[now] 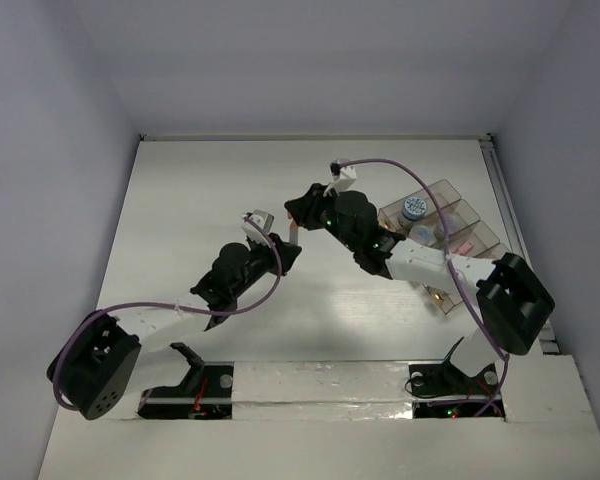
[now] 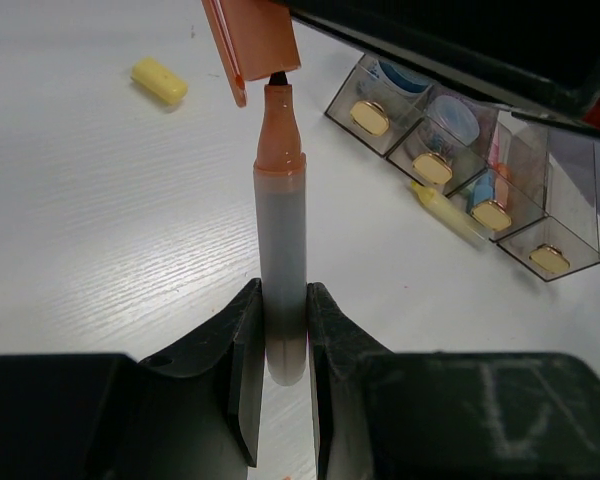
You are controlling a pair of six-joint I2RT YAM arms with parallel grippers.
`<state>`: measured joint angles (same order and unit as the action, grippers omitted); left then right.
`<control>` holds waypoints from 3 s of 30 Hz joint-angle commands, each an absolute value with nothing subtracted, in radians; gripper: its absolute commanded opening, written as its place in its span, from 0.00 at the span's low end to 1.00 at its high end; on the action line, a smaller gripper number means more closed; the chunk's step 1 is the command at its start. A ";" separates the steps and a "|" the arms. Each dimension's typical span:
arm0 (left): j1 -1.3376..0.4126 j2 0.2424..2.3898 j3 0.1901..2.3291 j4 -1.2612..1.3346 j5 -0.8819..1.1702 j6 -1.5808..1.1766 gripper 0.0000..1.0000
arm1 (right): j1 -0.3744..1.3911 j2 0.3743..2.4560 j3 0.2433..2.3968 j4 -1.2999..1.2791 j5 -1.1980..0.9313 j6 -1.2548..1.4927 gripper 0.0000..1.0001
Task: Sort the stationery into containers
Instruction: Close the pen cap on the pen.
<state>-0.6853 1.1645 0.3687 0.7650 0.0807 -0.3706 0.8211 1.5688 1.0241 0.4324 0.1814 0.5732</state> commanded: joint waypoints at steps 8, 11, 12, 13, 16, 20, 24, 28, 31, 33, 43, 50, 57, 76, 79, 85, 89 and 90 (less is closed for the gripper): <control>-0.687 1.115 0.361 0.761 0.009 -0.356 0.00 | 0.874 1.569 1.043 0.506 0.267 0.549 0.02; -0.687 1.095 0.353 0.765 0.009 -0.362 0.00 | 0.885 1.574 1.043 0.499 0.290 0.538 0.02; -0.687 1.091 0.347 0.767 -0.021 -0.365 0.00 | 0.885 1.575 1.042 0.500 0.291 0.538 0.02; -0.687 1.086 0.344 0.767 -0.026 -0.367 0.00 | 0.897 1.577 1.039 0.503 0.298 0.537 0.02; -0.687 1.068 0.338 0.765 -0.046 -0.376 0.00 | 0.922 1.583 1.031 0.512 0.351 0.514 0.02; -0.687 1.049 0.330 0.759 -0.066 -0.382 0.00 | 0.960 1.603 1.035 0.526 0.431 0.479 0.02; -0.687 1.040 0.328 0.755 -0.081 -0.387 0.00 | 1.003 1.626 1.043 0.548 0.497 0.443 0.02; -0.687 1.022 0.319 0.756 -0.094 -0.390 0.00 | 1.031 1.646 1.040 0.580 0.537 0.417 0.02; -0.687 1.014 0.318 0.752 -0.100 -0.387 0.00 | 1.052 1.655 1.037 0.603 0.551 0.399 0.02; -0.687 1.005 0.316 0.752 -0.101 -0.387 0.00 | 1.074 1.655 1.032 0.629 0.554 0.384 0.02; -0.635 0.973 0.305 0.761 -0.034 -0.413 0.00 | 1.103 1.635 0.971 0.681 0.522 0.330 0.02; -0.617 0.966 0.310 0.742 -0.023 -0.414 0.00 | 1.103 1.615 0.953 0.661 0.473 0.312 0.01; -0.617 0.954 0.318 0.716 -0.048 -0.396 0.00 | 1.123 1.650 1.014 0.540 0.465 0.311 0.01; -0.607 0.798 0.328 0.655 -0.123 -0.428 0.00 | 1.123 1.660 0.871 0.505 0.267 0.543 0.00; -0.607 0.778 0.333 0.643 -0.127 -0.431 0.00 | 1.123 1.652 0.842 0.509 0.241 0.568 0.00; -0.598 0.785 0.342 0.649 -0.132 -0.434 0.00 | 1.123 1.643 0.798 0.506 0.206 0.594 0.00; -0.598 0.792 0.357 0.653 -0.135 -0.431 0.00 | 1.143 1.651 0.773 0.503 0.195 0.612 0.00; -0.598 0.792 0.363 0.653 -0.137 -0.431 0.00 | 1.143 1.652 0.767 0.503 0.193 0.617 0.00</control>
<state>-0.6445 0.8207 0.2874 0.3485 0.0681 -0.4133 1.0657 1.6402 0.8440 0.7040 0.3737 0.5674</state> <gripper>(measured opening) 0.149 0.327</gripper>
